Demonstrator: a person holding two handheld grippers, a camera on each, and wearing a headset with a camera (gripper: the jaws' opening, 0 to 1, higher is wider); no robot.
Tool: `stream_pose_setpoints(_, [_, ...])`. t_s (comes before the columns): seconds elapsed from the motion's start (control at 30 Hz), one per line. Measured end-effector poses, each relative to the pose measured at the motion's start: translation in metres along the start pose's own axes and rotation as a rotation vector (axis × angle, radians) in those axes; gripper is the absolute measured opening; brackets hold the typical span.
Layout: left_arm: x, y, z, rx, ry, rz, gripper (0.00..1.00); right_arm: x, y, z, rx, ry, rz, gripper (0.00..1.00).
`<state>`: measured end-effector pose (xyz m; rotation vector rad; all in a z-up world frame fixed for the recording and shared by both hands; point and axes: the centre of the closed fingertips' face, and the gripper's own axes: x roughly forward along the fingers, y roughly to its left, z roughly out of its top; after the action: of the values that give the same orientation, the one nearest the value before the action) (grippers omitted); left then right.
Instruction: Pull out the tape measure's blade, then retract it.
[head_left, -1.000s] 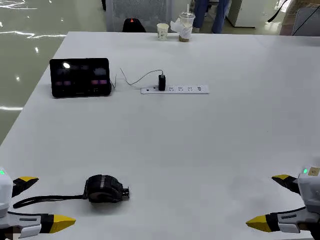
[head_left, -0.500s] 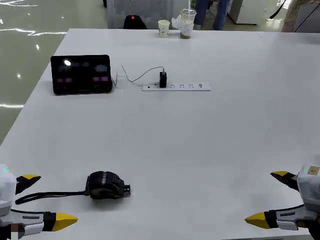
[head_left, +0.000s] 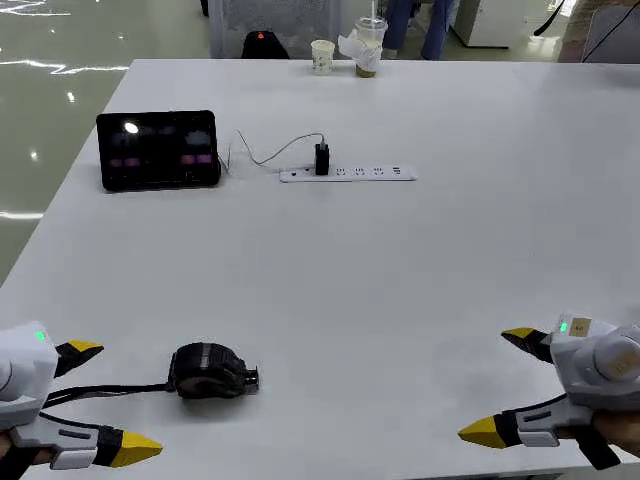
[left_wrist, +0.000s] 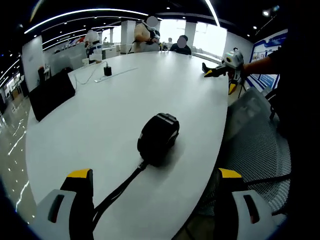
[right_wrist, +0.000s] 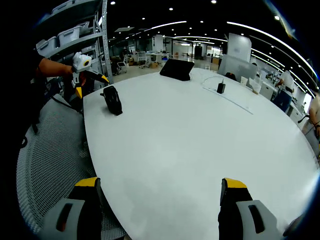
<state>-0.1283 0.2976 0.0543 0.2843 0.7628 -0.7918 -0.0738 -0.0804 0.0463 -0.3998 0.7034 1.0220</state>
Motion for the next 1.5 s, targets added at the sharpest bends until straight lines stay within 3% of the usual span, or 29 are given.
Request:
stream_pose_setpoints(0.07, [0.003, -0.004, 0.000, 0.062, 0.019, -0.027, 0.99, 0.005, 0.003, 0.004, -0.015, 0.002, 0.018, 0.99])
stream_pose_setpoints(0.27, [0.013, -0.016, -0.003, 0.116, 0.080, -0.101, 0.99, 0.015, 0.007, 0.013, -0.046, 0.010, 0.043, 0.99])
stream_pose_setpoints(0.4, [0.019, -0.012, 0.003, 0.147, 0.087, -0.118, 0.99, 0.023, 0.011, 0.022, -0.077, 0.004, 0.068, 0.99])
stream_pose_setpoints(0.5, [0.022, -0.011, 0.001, 0.183, 0.136, -0.140, 0.99, 0.030, 0.014, 0.027, -0.112, 0.011, 0.089, 0.99])
stream_pose_setpoints(0.63, [0.022, -0.007, 0.009, 0.242, 0.158, -0.155, 0.99, 0.037, 0.017, 0.034, -0.139, 0.023, 0.115, 0.99])
stream_pose_setpoints(0.7, [0.024, 0.002, 0.013, 0.269, 0.168, -0.124, 0.99, 0.038, 0.019, 0.038, -0.153, 0.022, 0.118, 0.99])
stream_pose_setpoints(0.73, [0.025, 0.008, 0.012, 0.299, 0.194, -0.104, 0.99, 0.039, 0.020, 0.041, -0.158, 0.016, 0.124, 0.99])
stream_pose_setpoints(0.87, [0.029, 0.007, 0.017, 0.331, 0.196, -0.115, 0.99, 0.043, 0.022, 0.045, -0.181, 0.020, 0.139, 0.99])
stream_pose_setpoints(0.97, [0.032, -0.002, 0.030, 0.352, 0.155, -0.152, 0.99, 0.046, 0.024, 0.052, -0.189, 0.013, 0.150, 0.99])
stream_pose_setpoints(1.3, [0.044, -0.003, 0.039, 0.406, 0.186, -0.167, 0.96, 0.066, 0.034, 0.075, -0.226, 0.003, 0.195, 0.99])
stream_pose_setpoints(1.5, [0.050, -0.002, 0.045, 0.403, 0.185, -0.170, 0.92, 0.076, 0.045, 0.088, -0.240, -0.015, 0.217, 0.99])
